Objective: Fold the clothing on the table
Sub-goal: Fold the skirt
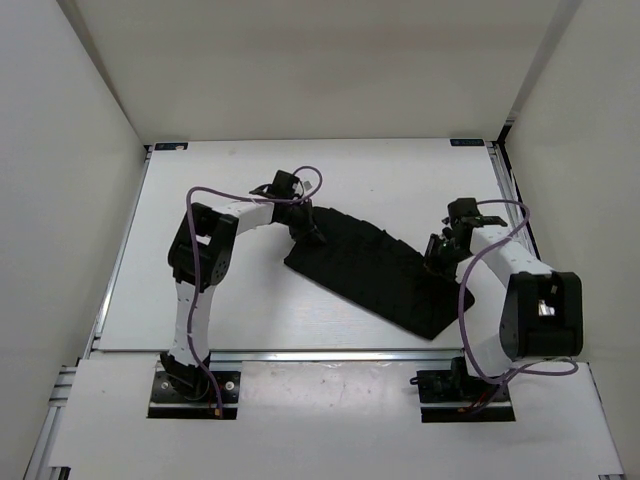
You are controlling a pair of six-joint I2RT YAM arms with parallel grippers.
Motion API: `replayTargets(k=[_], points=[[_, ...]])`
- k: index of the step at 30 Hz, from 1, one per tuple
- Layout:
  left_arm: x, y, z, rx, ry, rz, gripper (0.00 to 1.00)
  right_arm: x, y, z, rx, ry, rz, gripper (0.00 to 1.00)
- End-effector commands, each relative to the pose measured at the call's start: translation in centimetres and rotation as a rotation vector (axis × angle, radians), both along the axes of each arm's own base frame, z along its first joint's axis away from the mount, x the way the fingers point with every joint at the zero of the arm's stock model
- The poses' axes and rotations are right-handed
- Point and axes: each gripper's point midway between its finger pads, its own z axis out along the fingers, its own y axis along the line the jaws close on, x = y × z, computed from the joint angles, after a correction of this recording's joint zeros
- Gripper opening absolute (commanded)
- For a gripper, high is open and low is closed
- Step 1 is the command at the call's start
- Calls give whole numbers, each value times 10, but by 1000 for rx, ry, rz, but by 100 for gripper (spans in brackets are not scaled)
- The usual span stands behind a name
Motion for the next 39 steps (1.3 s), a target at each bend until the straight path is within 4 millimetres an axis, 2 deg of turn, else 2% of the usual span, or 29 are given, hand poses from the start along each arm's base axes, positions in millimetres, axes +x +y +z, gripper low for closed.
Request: replayTargets(k=[1, 2, 3, 5, 7, 8, 9, 11, 14, 16, 19, 22, 25, 27, 30, 33, 39], points=[[-8, 38, -12, 229, -25, 24, 0, 6, 6, -1, 25, 6, 46, 31], [-17, 44, -19, 246, -6, 26, 0, 6, 4, -1, 13, 15, 55, 31], [-15, 51, -12, 255, -30, 49, 0, 10, 2, -2, 6, 14, 62, 31], [-31, 71, -9, 285, -33, 80, 0, 16, -1, -1, -8, 11, 71, 32], [-40, 97, -8, 321, -35, 141, 0, 22, -2, 1, -11, 9, 74, 32], [-51, 107, -6, 325, -29, 155, 0, 28, -4, 2, -18, -2, 72, 32], [-52, 120, -5, 325, -23, 192, 0, 34, -5, 4, -21, -4, 73, 32], [-75, 139, -2, 323, -12, 228, 0, 39, -4, 6, -27, -15, 81, 32], [-92, 153, 1, 297, -8, 264, 0, 49, 0, 7, 1, -33, 88, 33], [-94, 149, 5, 259, -16, 251, 0, 53, 8, 7, 33, -39, 98, 34], [-85, 141, 23, 179, -32, 252, 0, 62, 25, 15, 81, -69, 126, 35], [-54, 137, 68, 96, -131, 267, 0, 76, 44, 28, 149, -119, 180, 37], [-31, 144, 104, 59, -200, 292, 0, 83, 59, 32, 218, -154, 233, 40], [-17, 160, 113, 74, -232, 322, 0, 88, 66, 32, 236, -175, 256, 43], [-5, 181, 104, 130, -232, 367, 0, 94, 72, 32, 239, -186, 292, 43], [-3, 189, 86, 180, -220, 373, 0, 100, 75, 29, 232, -193, 331, 44], [-14, 195, 51, 264, -172, 361, 0, 105, 76, 26, 213, -200, 360, 45]])
